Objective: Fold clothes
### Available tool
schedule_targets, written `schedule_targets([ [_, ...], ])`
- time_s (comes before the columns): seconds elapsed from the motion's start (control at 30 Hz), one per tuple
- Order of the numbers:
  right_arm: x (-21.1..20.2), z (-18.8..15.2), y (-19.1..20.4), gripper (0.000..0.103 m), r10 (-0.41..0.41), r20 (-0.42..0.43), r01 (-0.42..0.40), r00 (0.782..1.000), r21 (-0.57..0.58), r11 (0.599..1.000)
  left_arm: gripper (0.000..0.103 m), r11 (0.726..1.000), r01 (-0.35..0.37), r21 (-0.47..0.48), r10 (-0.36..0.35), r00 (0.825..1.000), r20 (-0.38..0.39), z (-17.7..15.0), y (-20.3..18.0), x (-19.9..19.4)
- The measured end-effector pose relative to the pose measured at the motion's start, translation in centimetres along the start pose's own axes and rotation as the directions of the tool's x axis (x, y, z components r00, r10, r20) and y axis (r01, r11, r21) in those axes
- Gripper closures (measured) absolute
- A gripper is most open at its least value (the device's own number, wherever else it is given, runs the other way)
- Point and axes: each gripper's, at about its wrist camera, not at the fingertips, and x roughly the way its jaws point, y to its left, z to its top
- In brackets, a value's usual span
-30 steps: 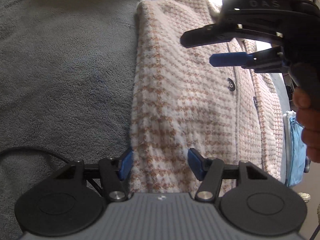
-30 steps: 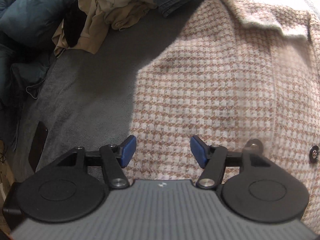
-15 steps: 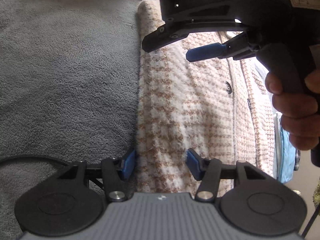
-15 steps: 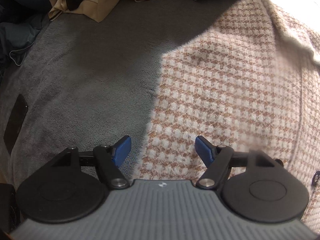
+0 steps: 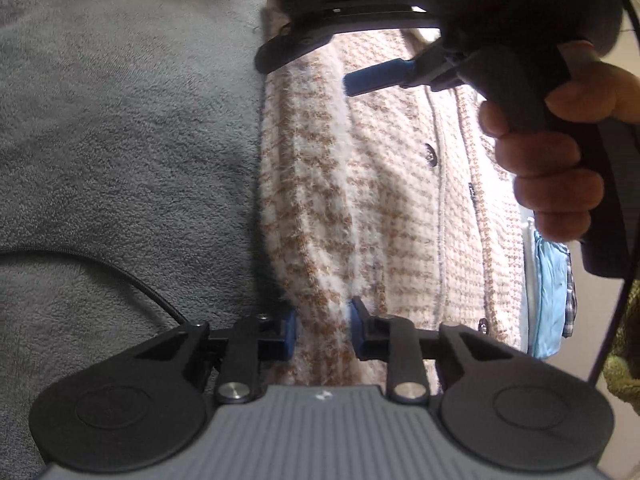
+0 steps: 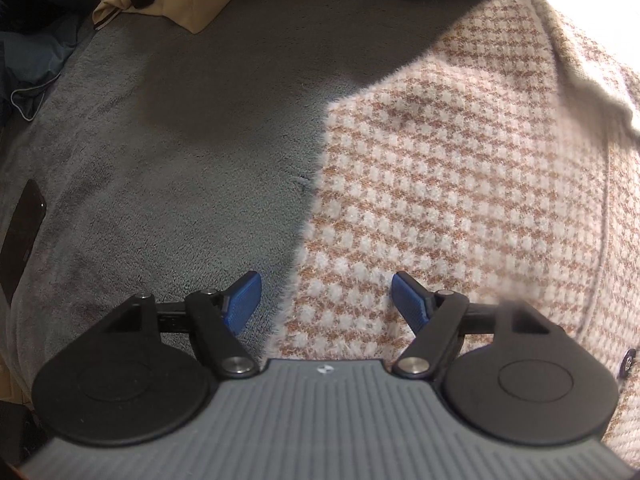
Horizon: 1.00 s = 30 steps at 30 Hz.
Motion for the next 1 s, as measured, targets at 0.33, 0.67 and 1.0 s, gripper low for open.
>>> schedule_targets([
  [0.33, 1.1, -0.5, 3.2, 0.025, -0.165, 0.038, 0.169, 0.986, -0.253, 0.953, 0.084, 0.973, -0.038, 0.226, 0.016, 0.995, 0.102, -2.1, -5.4, -1.8],
  [0.67, 3.3, 0.2, 4.6, 0.025, -0.359, 0.162, 0.391, 0.919, -0.488, 0.780, 0.085, 0.928, -0.060, 0.368, 0.018, 0.993, 0.116, -3.6, -8.6, -1.9],
  [1.0, 2.2, 2.4, 2.6, 0.077, -0.351, 0.222, 0.415, 0.909, -0.433, 0.800, 0.085, 0.884, -0.085, 0.460, 0.026, 0.991, 0.133, -4.5, -10.2, -2.5],
])
